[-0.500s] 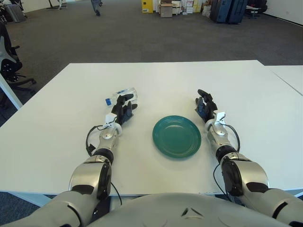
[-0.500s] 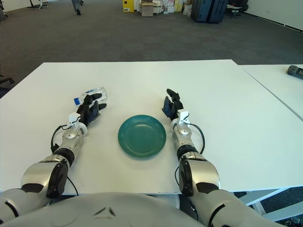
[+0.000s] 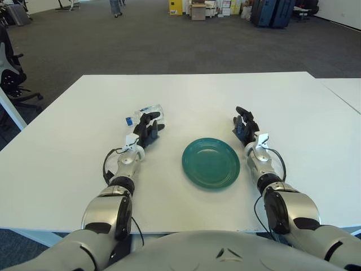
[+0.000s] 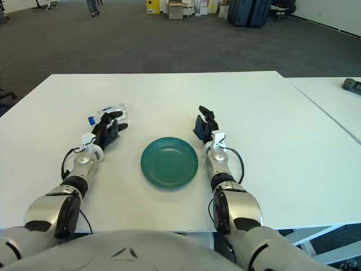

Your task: Put the bottle into the plate.

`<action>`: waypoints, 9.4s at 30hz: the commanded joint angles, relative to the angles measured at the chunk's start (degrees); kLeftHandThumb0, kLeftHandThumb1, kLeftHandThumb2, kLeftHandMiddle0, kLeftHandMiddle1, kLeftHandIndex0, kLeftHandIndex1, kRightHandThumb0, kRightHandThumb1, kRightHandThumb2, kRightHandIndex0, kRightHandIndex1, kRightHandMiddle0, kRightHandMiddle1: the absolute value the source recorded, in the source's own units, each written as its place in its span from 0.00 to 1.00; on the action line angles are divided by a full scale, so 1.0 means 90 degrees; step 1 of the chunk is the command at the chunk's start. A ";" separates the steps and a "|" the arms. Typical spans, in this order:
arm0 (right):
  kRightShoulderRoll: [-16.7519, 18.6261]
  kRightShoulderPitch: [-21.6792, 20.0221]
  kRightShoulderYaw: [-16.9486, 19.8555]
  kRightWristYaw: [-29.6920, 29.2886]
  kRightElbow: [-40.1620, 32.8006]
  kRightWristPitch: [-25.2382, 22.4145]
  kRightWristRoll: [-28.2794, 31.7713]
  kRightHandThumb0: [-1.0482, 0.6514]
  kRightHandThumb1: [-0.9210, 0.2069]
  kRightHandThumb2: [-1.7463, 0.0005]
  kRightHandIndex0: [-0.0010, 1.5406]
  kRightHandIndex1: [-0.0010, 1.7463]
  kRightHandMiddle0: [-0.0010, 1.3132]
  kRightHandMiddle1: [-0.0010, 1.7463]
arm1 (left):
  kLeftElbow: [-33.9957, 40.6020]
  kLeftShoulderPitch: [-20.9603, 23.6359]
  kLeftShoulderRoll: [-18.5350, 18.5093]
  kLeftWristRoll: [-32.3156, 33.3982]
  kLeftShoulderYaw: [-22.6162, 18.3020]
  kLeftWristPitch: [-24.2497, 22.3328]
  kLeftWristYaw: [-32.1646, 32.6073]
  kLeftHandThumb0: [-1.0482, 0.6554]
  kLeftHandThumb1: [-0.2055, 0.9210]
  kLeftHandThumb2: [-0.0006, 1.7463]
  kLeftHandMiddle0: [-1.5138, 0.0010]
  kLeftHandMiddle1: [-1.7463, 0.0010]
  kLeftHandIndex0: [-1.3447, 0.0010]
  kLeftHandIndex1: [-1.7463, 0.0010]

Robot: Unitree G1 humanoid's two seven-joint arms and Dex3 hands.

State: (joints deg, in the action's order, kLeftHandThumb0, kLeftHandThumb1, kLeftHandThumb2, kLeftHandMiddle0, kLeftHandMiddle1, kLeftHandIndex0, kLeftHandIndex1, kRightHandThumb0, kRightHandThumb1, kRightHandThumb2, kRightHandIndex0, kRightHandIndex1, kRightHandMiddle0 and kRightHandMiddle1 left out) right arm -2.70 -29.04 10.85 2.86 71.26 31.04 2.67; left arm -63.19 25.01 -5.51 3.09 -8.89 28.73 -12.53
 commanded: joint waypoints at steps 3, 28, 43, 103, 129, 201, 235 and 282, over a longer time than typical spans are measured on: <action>0.0049 0.0351 0.0010 -0.0084 0.0293 -0.0418 -0.0032 0.21 0.00 0.53 0.15 0.00 0.00 0.35 | 0.0719 -0.0048 -0.0024 0.0077 0.0012 -0.0029 0.0044 0.22 1.00 0.42 0.68 0.57 0.88 0.35; 0.0017 0.0337 0.0015 -0.0082 0.0305 -0.0417 -0.0028 0.21 0.00 0.54 0.15 0.00 0.00 0.36 | 0.0705 0.0913 -0.0546 -0.1496 0.0819 0.0783 0.1661 0.20 1.00 0.31 0.78 0.67 0.93 0.38; -0.0043 0.0359 0.0042 -0.0028 0.0285 -0.0394 0.0002 0.20 0.00 0.53 0.16 0.01 0.00 0.35 | -0.1176 0.2283 -0.0766 -0.4968 0.3395 -0.0938 0.5429 0.07 1.00 0.38 0.90 0.92 1.00 0.61; -0.0307 0.0778 0.0120 0.0386 0.0093 -0.0201 0.0050 0.18 0.00 0.53 0.17 0.00 0.00 0.35 | -0.1810 0.1870 -0.0583 -0.3365 0.2452 -0.3392 0.2496 0.00 1.00 0.35 0.85 0.96 1.00 0.88; -0.0324 0.0878 0.0182 0.0530 0.0045 -0.0155 0.0147 0.18 0.00 0.52 0.19 0.01 0.00 0.37 | -0.1801 0.1722 -0.0581 -0.3272 0.2060 -0.3292 0.1884 0.04 1.00 0.24 0.74 0.95 1.00 0.51; -0.0096 0.0878 0.0431 0.1084 -0.0140 -0.0048 0.0558 0.13 0.00 0.44 0.21 0.01 0.00 0.43 | -0.0682 0.2125 -0.0645 -0.5299 0.4947 -0.1413 0.4533 0.34 0.48 0.73 0.23 0.00 0.56 0.00; -0.0029 0.0773 0.0454 0.1065 0.0046 -0.0234 0.0542 0.14 0.00 0.48 0.21 0.01 0.00 0.41 | 0.2956 0.0920 -0.0823 -0.6673 0.5620 -0.0912 0.5107 0.34 0.45 0.76 0.21 0.00 0.54 0.00; -0.0005 0.0707 0.0478 0.0919 0.0057 -0.0311 0.0543 0.16 0.00 0.48 0.21 0.01 0.00 0.42 | 0.3218 0.0631 -0.1435 -0.5825 0.5604 0.0900 0.1945 0.24 0.85 0.43 0.49 0.00 0.81 0.00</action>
State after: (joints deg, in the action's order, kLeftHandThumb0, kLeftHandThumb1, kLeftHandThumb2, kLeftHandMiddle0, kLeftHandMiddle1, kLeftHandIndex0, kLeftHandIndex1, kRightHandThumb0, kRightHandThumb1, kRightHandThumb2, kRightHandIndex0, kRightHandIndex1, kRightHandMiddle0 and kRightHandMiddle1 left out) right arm -3.81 -25.84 15.21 11.41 68.39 32.69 7.53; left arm -31.88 29.26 -18.10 -50.93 41.95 34.82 7.05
